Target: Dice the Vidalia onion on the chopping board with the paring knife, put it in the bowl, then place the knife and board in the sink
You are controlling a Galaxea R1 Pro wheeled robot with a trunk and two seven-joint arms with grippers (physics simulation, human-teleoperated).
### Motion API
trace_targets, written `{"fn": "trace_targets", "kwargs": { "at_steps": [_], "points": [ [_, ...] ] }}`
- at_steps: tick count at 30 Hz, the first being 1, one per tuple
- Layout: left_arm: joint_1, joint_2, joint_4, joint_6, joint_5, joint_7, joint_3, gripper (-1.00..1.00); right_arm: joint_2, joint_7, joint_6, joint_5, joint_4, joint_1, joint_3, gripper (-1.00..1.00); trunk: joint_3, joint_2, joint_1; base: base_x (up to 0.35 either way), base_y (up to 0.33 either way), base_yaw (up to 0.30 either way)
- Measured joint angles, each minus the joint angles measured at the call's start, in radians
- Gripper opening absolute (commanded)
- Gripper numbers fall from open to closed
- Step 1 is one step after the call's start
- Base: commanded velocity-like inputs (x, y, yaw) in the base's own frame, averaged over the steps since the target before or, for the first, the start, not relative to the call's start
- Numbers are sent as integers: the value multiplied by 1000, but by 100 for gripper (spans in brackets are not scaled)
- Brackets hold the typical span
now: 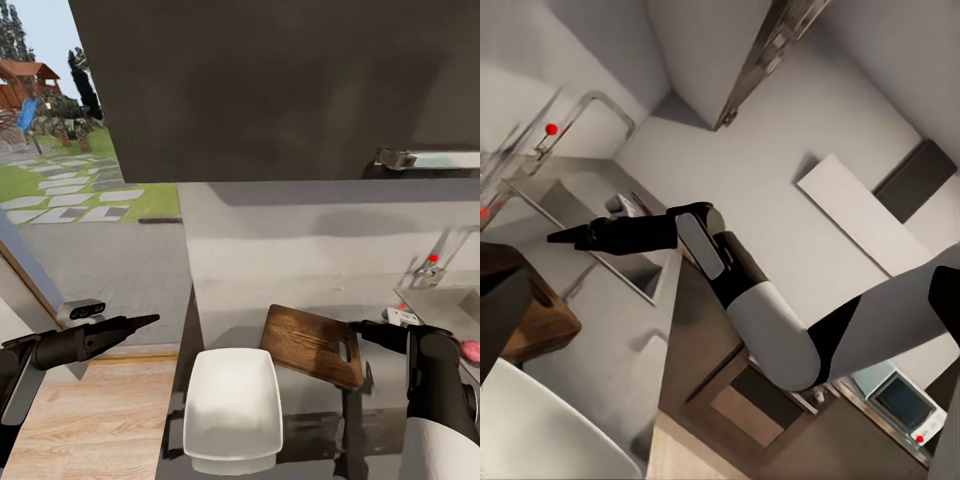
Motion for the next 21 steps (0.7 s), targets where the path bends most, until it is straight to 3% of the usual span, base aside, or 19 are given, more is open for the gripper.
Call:
{"fn": "trace_targets", "kwargs": {
  "at_steps": [21],
  "points": [
    [-1,0,0,-4,-1,-2,0,100,0,-1,0,0,22,0,-2,100,-34,0,0,9,-1,0]
  ]
}}
